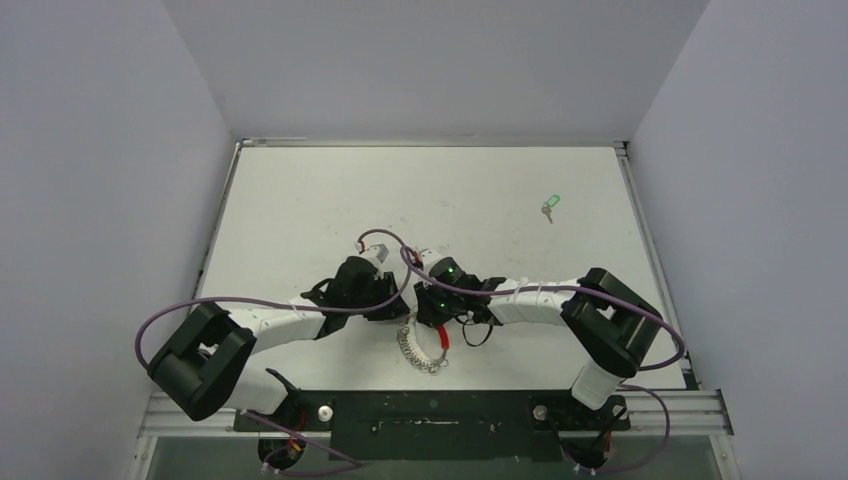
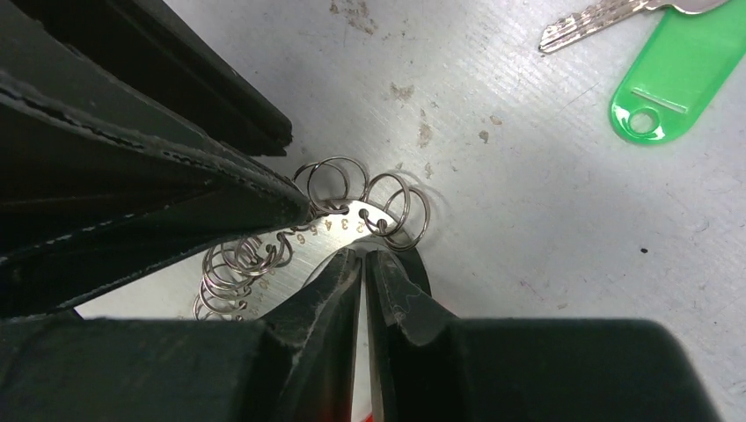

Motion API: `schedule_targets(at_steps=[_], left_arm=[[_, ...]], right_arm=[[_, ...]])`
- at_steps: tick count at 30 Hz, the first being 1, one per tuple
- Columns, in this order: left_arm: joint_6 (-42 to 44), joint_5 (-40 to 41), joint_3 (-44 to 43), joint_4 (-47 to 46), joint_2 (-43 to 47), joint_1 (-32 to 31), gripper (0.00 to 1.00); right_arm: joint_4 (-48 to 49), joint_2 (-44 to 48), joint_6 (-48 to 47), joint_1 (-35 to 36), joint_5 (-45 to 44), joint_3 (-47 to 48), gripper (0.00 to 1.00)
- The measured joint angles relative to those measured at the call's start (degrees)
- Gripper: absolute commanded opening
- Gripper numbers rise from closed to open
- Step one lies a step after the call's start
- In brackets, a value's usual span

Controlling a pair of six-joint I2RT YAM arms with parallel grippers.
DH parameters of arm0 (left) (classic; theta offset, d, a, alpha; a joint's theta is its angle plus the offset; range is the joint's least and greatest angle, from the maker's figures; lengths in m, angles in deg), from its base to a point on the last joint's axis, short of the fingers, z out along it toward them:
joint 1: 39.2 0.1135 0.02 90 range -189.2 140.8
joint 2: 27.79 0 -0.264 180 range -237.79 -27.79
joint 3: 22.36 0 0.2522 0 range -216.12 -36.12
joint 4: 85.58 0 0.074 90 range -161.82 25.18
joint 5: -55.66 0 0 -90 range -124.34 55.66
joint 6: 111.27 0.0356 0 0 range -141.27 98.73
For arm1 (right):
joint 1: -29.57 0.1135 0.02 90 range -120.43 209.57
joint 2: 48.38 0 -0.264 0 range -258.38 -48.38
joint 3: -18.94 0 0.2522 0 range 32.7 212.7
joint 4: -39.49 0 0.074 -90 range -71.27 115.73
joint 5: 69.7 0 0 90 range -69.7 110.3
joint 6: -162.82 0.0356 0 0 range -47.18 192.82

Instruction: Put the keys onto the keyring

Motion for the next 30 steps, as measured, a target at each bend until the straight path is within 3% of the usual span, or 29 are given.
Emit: schedule_targets(at_steps=[9, 20, 23, 30], left_arm=[[0.1, -4.4, 0.0, -3.1, -1.3, -0.9, 0.16], [3.1, -5.8, 1.9, -2.9, 0.4, -4.0, 0.14], [4.3, -5.1, 1.9, -0.9, 2.1, -4.8, 0.17], [5.7, 0.0, 4.1, 4.0, 14.6, -5.3, 0.36]], right_arm=[[0.0, -0.2, 0.9, 0.0, -1.6, 0.2, 0.1], [0.6, -1.2, 1.9, 0.0, -2.1, 1.1, 0.1], [0.6, -1.2, 1.9, 0.0, -2.1, 1.1, 0.12], [0.5, -0.6, 1.2, 0.0, -1.9, 0.9, 0.22]])
